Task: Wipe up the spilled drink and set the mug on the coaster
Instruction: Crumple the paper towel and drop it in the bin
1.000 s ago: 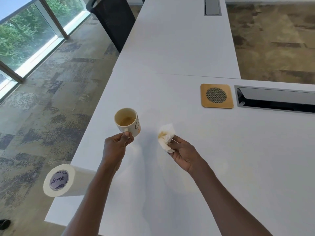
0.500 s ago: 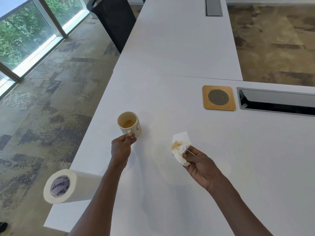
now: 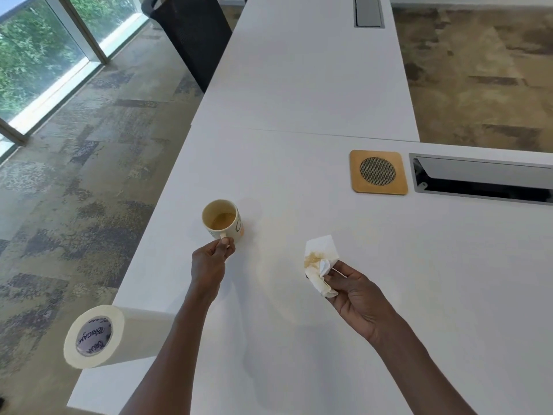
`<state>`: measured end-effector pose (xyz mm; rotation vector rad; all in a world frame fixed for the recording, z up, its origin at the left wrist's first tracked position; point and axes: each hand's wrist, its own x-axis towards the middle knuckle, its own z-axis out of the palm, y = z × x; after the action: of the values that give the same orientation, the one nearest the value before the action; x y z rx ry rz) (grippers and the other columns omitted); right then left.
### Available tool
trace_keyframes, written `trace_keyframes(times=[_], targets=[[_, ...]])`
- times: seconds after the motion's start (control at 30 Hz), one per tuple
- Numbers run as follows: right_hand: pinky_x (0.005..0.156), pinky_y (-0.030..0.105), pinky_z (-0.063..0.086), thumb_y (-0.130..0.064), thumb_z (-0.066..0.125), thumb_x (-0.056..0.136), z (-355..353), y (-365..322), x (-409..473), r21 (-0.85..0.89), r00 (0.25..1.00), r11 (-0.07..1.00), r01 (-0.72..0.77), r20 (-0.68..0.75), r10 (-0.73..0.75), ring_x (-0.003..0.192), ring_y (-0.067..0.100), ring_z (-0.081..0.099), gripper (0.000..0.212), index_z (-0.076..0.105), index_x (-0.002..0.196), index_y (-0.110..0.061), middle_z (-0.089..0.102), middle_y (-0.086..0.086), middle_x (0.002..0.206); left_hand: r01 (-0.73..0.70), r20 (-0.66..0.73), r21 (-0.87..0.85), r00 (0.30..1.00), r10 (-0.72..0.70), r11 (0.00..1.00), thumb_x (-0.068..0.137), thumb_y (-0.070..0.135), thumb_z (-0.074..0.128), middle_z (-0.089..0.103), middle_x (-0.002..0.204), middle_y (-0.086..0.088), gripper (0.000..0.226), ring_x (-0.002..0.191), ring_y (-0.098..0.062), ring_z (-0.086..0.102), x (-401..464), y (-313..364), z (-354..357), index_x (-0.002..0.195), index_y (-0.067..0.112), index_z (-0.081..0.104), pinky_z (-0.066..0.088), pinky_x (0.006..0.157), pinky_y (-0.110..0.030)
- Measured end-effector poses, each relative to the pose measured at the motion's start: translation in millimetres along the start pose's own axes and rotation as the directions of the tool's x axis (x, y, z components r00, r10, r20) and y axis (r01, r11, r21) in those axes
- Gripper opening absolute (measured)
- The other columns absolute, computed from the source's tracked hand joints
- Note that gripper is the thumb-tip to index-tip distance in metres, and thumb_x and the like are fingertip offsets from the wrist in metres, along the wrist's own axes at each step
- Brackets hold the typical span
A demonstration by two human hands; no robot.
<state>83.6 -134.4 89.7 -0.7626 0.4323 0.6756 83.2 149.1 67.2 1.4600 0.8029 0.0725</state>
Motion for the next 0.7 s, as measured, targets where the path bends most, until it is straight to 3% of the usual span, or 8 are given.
trace_keyframes(times=[0.13, 0.23, 0.37, 0.43, 0.5, 0.6, 0.7], targets=[[0.069, 0.026, 0.057, 0.014, 0.057, 0.081, 4, -4, -4, -0.006, 1.0, 1.0, 0.005, -0.011, -0.006, 0.101, 0.026, 0.066, 0.032, 0.073, 0.106, 0.0, 0.068, 0.019, 0.115, 0.019, 0.005, -0.043, 1.0, -0.018, 0.999, 0.1, 0.017, 0.061, 0.077, 0.095, -0.003, 0.013, 0.097, -0.017, 0.074, 0, -4, 0, 0.1, 0.014, 0.074, 0.05, 0.106, -0.039], [0.063, 0.024, 0.054, 0.015, 0.054, 0.084, 10, -9, -10, -0.021, 1.0, 1.0, 0.017, -0.016, -0.017, 0.092, 0.022, 0.069, 0.032, 0.072, 0.107, 0.001, 0.07, 0.017, 0.11, 0.06, -0.065, -0.158, 0.995, -0.071, 0.986, 0.097, 0.021, 0.066, 0.076, 0.104, -0.012, 0.032, 0.094, -0.02, 0.076, -6, -9, -1, 0.122, 0.001, 0.068, 0.055, 0.096, -0.034], [0.061, 0.024, 0.053, 0.016, 0.052, 0.086, 19, -16, -20, -0.04, 0.999, 0.998, 0.041, -0.021, -0.042, 0.094, 0.026, 0.064, 0.034, 0.065, 0.116, 0.006, 0.066, 0.019, 0.11, 0.12, -0.223, -0.207, 0.96, -0.166, 0.971, 0.092, 0.015, 0.073, 0.075, 0.091, -0.011, 0.029, 0.079, -0.018, 0.074, -43, -17, 7, 0.112, -0.005, 0.07, 0.058, 0.089, -0.032], [0.064, 0.025, 0.054, 0.016, 0.051, 0.086, 24, -20, -27, -0.045, 0.999, 0.998, 0.048, -0.013, -0.049, 0.103, 0.031, 0.06, 0.036, 0.062, 0.119, 0.007, 0.065, 0.02, 0.113, 0.141, -0.125, -0.077, 0.981, -0.15, 0.987, 0.089, 0.013, 0.076, 0.076, 0.089, -0.005, 0.023, 0.08, -0.017, 0.073, -73, -15, 17, 0.108, 0.002, 0.073, 0.057, 0.09, -0.033], [0.066, 0.025, 0.055, 0.016, 0.051, 0.086, 27, -22, -36, -0.04, 0.998, 0.998, 0.056, 0.01, -0.056, 0.108, 0.035, 0.059, 0.037, 0.061, 0.12, 0.008, 0.065, 0.022, 0.114, 0.064, 0.113, 0.066, 0.991, -0.071, 0.996, 0.087, 0.014, 0.078, 0.079, 0.091, 0.001, 0.019, 0.087, -0.016, 0.074, -105, -6, 29, 0.106, 0.014, 0.075, 0.059, 0.087, -0.03], [0.079, 0.029, 0.058, 0.013, 0.054, 0.084, 35, -27, -52, -0.044, 0.996, 0.996, 0.08, 0.037, -0.078, 0.107, 0.039, 0.065, 0.032, 0.065, 0.114, 0.008, 0.067, 0.026, 0.115, -0.099, 0.435, 0.126, 0.9, 0.035, 0.987, 0.086, 0.021, 0.079, 0.077, 0.111, 0.015, 0.035, 0.101, -0.005, 0.072, -142, 16, 45, 0.118, 0.032, 0.07, 0.057, 0.077, -0.017], [0.095, 0.035, 0.053, 0.01, 0.057, 0.086, 46, -30, -71, -0.02, 0.992, 0.993, 0.117, 0.055, -0.115, 0.099, 0.034, 0.069, 0.024, 0.068, 0.107, 0.008, 0.069, 0.024, 0.11, -0.221, 0.553, 0.094, 0.822, 0.134, 0.971, 0.087, 0.019, 0.077, 0.071, 0.124, 0.019, 0.048, 0.111, 0.001, 0.066, -163, 39, 56, 0.13, 0.039, 0.065, 0.053, 0.08, -0.012]])
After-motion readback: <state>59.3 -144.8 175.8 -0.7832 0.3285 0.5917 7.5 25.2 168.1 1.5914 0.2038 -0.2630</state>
